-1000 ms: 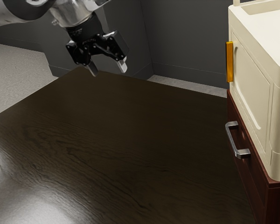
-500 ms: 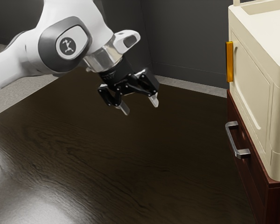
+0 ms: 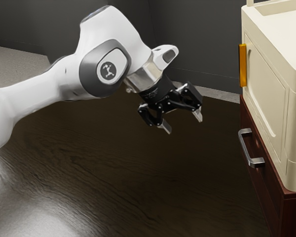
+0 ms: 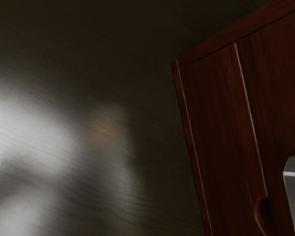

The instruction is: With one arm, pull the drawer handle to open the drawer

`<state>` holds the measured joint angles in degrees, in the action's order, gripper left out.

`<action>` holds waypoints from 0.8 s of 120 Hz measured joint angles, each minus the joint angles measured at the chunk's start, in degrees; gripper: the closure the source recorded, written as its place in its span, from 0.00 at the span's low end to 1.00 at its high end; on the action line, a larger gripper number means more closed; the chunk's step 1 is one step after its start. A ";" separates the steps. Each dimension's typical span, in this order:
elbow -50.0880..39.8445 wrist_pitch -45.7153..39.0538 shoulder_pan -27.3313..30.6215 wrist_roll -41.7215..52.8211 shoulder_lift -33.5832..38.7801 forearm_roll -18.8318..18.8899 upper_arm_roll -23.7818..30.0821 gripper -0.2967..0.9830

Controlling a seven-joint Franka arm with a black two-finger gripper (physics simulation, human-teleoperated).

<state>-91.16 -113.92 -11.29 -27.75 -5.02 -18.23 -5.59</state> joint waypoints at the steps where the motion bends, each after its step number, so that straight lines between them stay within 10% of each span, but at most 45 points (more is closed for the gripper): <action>1: -0.01 -0.08 0.15 -0.05 -0.08 -0.03 0.09 0.26; 96: -1.17 -4.55 -2.26 -3.37 -1.68 -1.16 3.77 0.31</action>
<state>-92.33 -118.47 -13.55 -31.12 -6.70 -19.39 -1.82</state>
